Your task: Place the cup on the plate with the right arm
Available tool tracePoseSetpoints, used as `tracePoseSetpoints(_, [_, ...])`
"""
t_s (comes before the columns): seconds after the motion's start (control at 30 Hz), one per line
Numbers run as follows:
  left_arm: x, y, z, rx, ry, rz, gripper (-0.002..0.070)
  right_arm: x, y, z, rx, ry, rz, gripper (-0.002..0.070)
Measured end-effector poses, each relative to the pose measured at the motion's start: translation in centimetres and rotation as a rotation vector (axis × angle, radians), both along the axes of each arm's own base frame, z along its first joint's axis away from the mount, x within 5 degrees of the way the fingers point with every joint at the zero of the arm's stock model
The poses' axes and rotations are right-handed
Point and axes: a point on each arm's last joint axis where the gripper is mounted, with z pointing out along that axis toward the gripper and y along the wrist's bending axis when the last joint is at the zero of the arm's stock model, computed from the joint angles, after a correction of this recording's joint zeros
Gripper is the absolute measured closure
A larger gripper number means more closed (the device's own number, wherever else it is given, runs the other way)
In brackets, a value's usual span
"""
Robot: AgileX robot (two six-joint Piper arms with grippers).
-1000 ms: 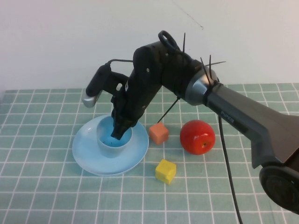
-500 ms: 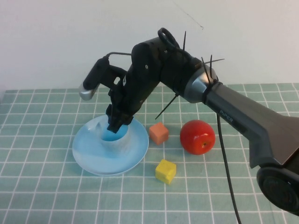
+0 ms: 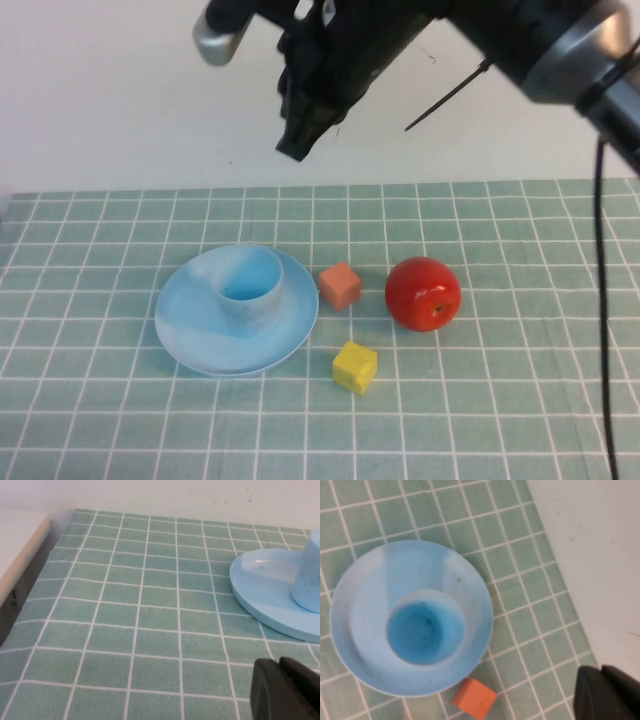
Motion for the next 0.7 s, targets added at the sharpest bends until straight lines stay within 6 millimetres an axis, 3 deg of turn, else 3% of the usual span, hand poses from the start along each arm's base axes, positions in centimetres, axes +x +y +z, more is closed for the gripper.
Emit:
tracePoseSetpoints(0.17, [0.0,0.0,0.0,0.0,0.0,0.0,0.0678,-1.1,-3.4,3.1,-0.001,-0.034,-0.055,0.0676])
tracePoseSetpoints(0.4, [0.0,0.0,0.0,0.002,0.0,-0.001,0.0678,-2.9,-8.1,4.8,-0.029,-0.007,-0.118,0.0678])
tracePoseSetpoints(0.6, [0.0,0.0,0.0,0.002,0.0,-0.001,0.0678,-7.4,-12.7,6.2,-0.023,0.003,-0.159,0.0678])
tracePoseSetpoints(0.7, [0.0,0.0,0.0,0.002,0.0,-0.001,0.0678,-9.9,-15.3,5.9,0.011,-0.026,-0.184,0.0678])
